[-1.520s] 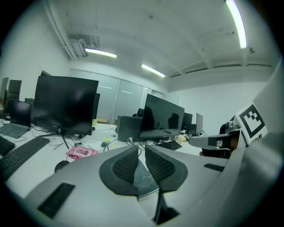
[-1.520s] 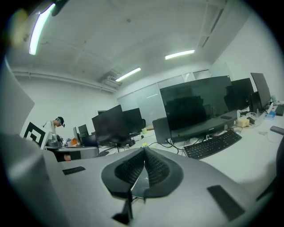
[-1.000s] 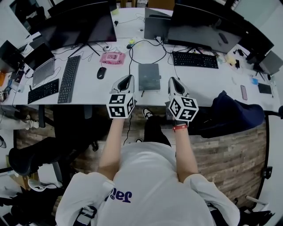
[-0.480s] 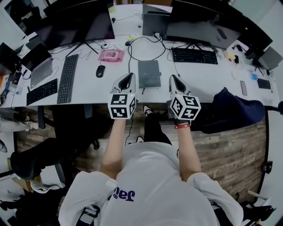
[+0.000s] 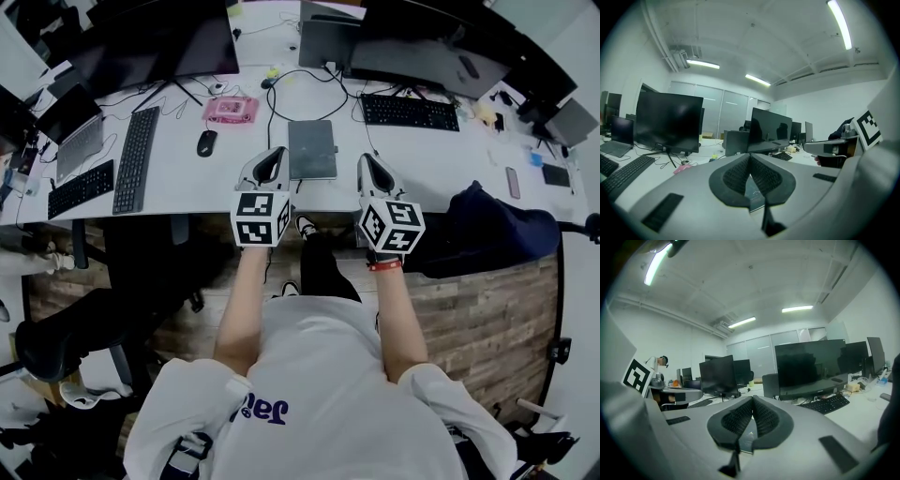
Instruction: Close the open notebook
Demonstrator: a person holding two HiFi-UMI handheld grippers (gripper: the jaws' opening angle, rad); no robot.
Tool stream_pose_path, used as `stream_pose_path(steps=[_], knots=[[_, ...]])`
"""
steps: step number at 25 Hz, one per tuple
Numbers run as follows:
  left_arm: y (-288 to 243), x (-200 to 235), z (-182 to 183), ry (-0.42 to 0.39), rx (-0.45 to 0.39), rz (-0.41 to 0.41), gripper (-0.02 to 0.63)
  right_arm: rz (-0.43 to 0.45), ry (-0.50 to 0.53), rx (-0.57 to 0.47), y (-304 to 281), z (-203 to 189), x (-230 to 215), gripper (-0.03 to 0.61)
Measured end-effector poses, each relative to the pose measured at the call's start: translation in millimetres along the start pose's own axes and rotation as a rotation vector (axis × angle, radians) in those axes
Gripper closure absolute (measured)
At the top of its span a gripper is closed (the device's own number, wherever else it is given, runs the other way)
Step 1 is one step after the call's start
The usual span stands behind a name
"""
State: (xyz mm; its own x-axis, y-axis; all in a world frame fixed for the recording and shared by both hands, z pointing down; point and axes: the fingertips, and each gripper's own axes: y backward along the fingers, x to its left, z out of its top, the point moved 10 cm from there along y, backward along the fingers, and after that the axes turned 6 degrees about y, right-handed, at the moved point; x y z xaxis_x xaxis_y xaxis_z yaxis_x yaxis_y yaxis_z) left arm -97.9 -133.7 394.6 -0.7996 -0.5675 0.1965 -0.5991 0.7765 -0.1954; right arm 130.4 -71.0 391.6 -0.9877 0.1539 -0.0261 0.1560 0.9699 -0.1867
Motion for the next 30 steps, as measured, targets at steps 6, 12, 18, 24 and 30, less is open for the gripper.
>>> stream_pose_path(steps=[6,12,18,24,30], knots=[[-6,-7,1,0.009,-0.012,0.003,0.595,-0.017,0.008,-0.016,8,2,-10,0.58],[-11,-11,2,0.001,-0.012,0.002,0.595,-0.03,0.0,-0.026,13,-1,-17,0.58],[-22,-20,4,-0.017,-0.002,-0.01,0.595,-0.014,-0.006,-0.017,14,0,-27,0.58],[-28,-28,10,-0.05,-0.004,-0.015,0.595,-0.042,-0.029,-0.048,13,3,-43,0.58],[-33,-25,5,-0.045,0.019,-0.015,0.595,-0.044,-0.012,-0.049,6,3,-43,0.58]])
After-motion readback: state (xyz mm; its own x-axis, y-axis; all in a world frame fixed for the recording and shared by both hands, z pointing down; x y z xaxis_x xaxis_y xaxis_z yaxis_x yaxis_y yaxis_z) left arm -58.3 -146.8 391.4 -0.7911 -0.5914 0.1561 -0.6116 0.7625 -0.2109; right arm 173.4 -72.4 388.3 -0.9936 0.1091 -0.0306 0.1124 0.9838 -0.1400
